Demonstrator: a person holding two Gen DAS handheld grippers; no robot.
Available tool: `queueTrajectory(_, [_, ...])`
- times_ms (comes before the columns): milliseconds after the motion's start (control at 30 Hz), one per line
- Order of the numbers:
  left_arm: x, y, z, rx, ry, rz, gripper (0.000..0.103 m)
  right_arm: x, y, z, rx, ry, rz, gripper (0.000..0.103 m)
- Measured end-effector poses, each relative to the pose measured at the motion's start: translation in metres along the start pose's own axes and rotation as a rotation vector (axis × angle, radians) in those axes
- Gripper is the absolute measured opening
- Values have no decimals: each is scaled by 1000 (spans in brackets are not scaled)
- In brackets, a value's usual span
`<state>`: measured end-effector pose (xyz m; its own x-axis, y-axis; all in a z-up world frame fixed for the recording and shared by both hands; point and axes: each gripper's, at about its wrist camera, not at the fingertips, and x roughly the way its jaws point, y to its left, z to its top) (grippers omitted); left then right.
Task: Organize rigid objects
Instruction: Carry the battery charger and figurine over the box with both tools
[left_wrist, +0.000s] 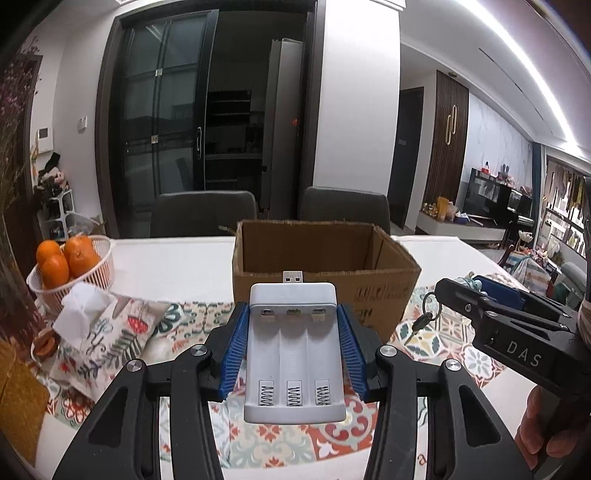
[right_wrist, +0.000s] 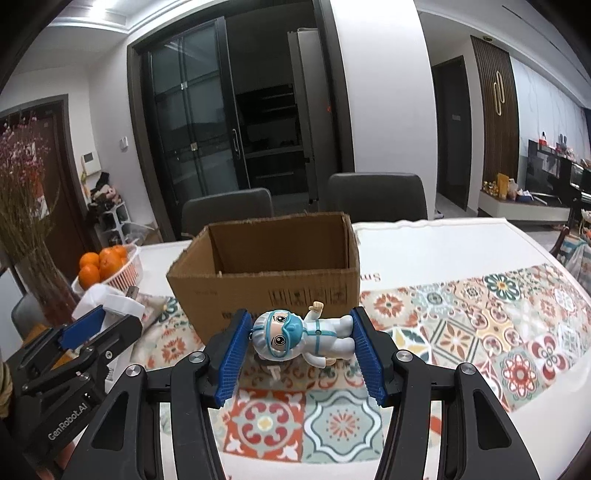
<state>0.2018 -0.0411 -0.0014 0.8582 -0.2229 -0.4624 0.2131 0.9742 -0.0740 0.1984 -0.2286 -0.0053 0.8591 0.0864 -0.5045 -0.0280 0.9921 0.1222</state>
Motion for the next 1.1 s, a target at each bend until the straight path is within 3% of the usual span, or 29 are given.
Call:
queueTrajectory(800, [39,-2,77,75,-142,57,47,30,7,72,-35,-126,-11,56])
queueTrajectory(1100, [66,1,102,85,-140,65,47,50,11,96,-67,-140,-13,56])
